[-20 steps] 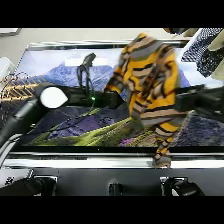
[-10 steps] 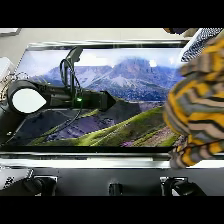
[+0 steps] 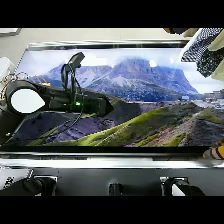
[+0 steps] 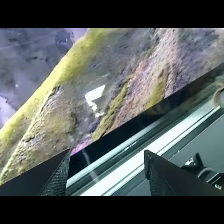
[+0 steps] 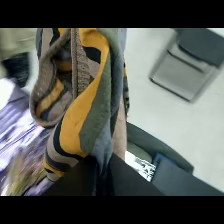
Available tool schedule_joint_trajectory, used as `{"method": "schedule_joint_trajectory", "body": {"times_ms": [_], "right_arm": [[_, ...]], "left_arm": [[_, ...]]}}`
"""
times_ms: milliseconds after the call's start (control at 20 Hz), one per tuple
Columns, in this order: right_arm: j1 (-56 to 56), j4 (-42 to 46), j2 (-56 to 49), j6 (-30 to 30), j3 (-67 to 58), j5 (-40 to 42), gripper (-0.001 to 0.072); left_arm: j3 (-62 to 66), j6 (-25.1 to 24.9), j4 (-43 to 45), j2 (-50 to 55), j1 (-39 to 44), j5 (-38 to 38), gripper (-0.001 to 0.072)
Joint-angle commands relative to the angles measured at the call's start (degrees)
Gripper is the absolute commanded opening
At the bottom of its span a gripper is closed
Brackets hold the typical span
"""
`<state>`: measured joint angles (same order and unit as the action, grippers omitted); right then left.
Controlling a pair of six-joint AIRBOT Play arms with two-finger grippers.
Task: Fold the clothes and pants, and hang the long-sleeved shirts on hangers.
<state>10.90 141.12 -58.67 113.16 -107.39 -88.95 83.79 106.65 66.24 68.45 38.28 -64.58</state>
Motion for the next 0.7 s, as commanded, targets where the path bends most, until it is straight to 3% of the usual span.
{"method": "schedule_joint_trajectory", "body": {"times_ms": [0, 150, 450, 650], "right_arm": [[14.60, -5.97, -0.79, 1.36, -1.51, 6.97, 0.0024], [20.22, -5.81, -0.79, 2.01, -2.97, 14.32, 0.0025], [25.57, 2.60, -0.81, 16.55, -3.48, 27.23, 0.0025], [31.06, 2.43, -2.54, 19.39, -3.54, 32.22, 0.0025]], "left_arm": [[-0.02, -0.17, 0.04, 0.02, 0.00, -1.11, 0.0534], [-0.02, -0.42, 0.07, 0.11, 0.00, -1.09, 0.0534], [-0.02, -0.39, 0.07, 0.15, 0.00, -1.07, 0.0534], [-0.02, -0.37, 0.04, 0.15, 0.00, -1.09, 0.0534]]}}
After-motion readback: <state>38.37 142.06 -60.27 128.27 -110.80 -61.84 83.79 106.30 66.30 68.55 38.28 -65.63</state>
